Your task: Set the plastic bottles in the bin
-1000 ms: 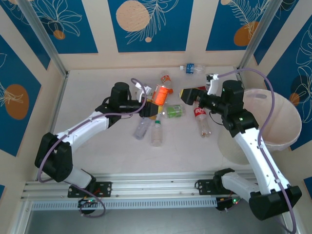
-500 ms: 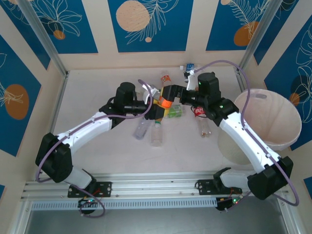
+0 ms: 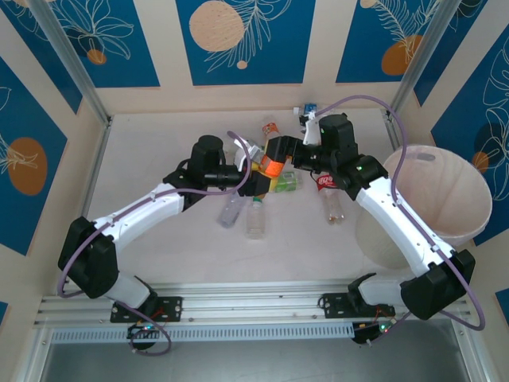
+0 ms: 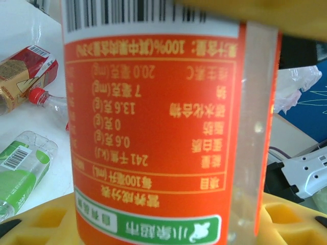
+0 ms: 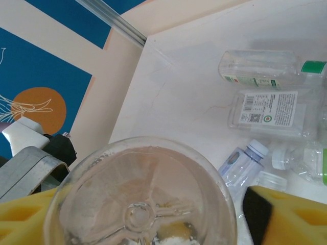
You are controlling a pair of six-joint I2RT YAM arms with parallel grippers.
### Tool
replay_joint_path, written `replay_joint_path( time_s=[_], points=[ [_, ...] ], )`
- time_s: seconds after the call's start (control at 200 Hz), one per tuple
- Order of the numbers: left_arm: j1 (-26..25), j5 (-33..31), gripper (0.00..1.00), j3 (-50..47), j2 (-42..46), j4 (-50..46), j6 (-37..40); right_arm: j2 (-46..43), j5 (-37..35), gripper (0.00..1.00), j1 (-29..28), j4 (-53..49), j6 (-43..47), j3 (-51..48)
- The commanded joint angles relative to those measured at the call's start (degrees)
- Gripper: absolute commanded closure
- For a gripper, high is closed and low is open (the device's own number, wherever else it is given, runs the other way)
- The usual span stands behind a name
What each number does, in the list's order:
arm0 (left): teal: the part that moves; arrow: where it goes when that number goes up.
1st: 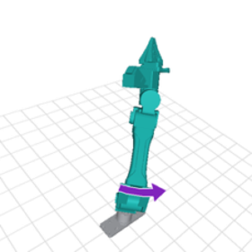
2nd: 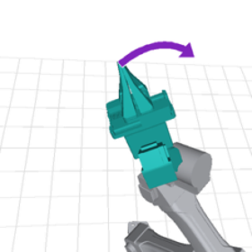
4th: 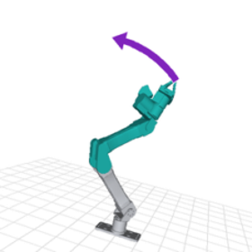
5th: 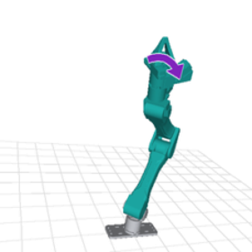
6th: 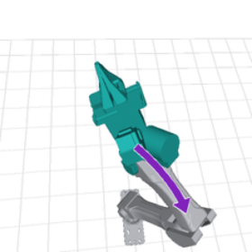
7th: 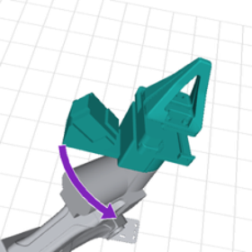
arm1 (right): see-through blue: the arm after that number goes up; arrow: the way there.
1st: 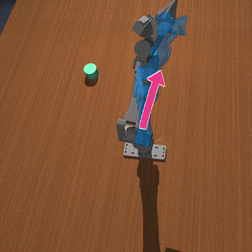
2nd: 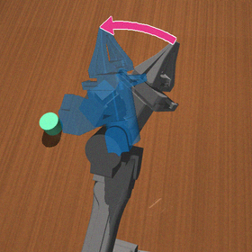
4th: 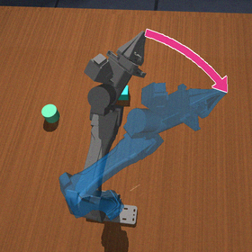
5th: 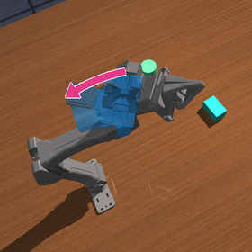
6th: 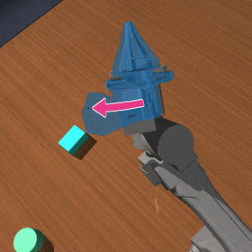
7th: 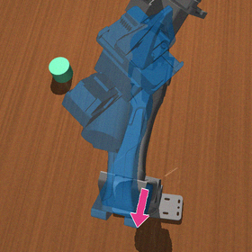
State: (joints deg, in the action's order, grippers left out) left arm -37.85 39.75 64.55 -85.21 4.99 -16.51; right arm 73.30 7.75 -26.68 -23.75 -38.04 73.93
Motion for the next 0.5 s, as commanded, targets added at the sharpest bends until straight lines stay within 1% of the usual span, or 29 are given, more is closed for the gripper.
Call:
replay_joint_path(
  time_s=[0.0, 0.02, 0.155, 0.185, 0.22, 0.29, 0.32, 0.36, 0.385, 0.42, 0.45, 0.495],
  points=[
    [-0.67, -1.01, 1.0, 2.21, -0.04, 0.3, 0.76, 0.34, 0.61, 0.26, -0.33, -1.65, 0.44, 1.41],
    [-0.65, -1.24, 1.0, 2.19, -0.04, 0.21, 0.84, 0.25, 0.5, 0.27, -0.31, -1.65, 0.61, 1.39],
    [-0.65, -1.77, 1.0, 2.5, -0.23, -0.53, 1.12, -0.43, 1.12, 0.42, -0.33, -1.32, 1.78, 0.96],
    [-0.65, -1.83, 1.0, 2.59, -0.24, -0.75, 1.12, -0.56, 1.06, 0.43, -0.31, -1.19, 1.96, 0.75],
    [-0.65, -1.96, 0.95, 2.72, -0.31, -0.98, 1.13, -0.76, 0.81, 0.45, -0.32, -1.13, 2.12, 0.64],
    [-0.65, -2.55, 0.78, 2.86, -0.37, -1.29, 1.01, -1.34, 0.48, 0.55, -0.31, -0.74, 2.68, 0.38],
    [-0.72, -2.74, 0.71, 2.9, -0.4, -1.39, 1.0, -1.56, 0.24, 0.61, -0.26, -0.48, 2.84, 0.18],
    [-0.68, -2.83, 0.59, 2.94, -0.48, -1.53, 1.06, -2.08, -0.13, 0.68, -0.23, -0.04, 2.98, -0.01],
    [-0.7, -2.92, 0.5, 2.87, -0.48, -1.56, 1.12, -2.23, -0.38, 0.73, -0.27, 0.17, 3.16, -0.18],
    [-0.7, -2.83, 0.35, 2.88, -0.44, -1.55, 0.97, -2.67, -0.74, 0.8, -0.22, 0.49, 3.53, -0.35],
    [-0.68, -2.75, 0.22, 2.77, -0.4, -1.44, 0.9, -3.06, -1.01, 0.87, -0.17, 0.8, 4.1, -0.45],
    [-0.65, -2.6, 0.07, 2.39, -0.18, -0.85, 0.74, -3.73, -1.67, 0.99, -0.08, 0.81, 4.99, -0.5]
  ],
)
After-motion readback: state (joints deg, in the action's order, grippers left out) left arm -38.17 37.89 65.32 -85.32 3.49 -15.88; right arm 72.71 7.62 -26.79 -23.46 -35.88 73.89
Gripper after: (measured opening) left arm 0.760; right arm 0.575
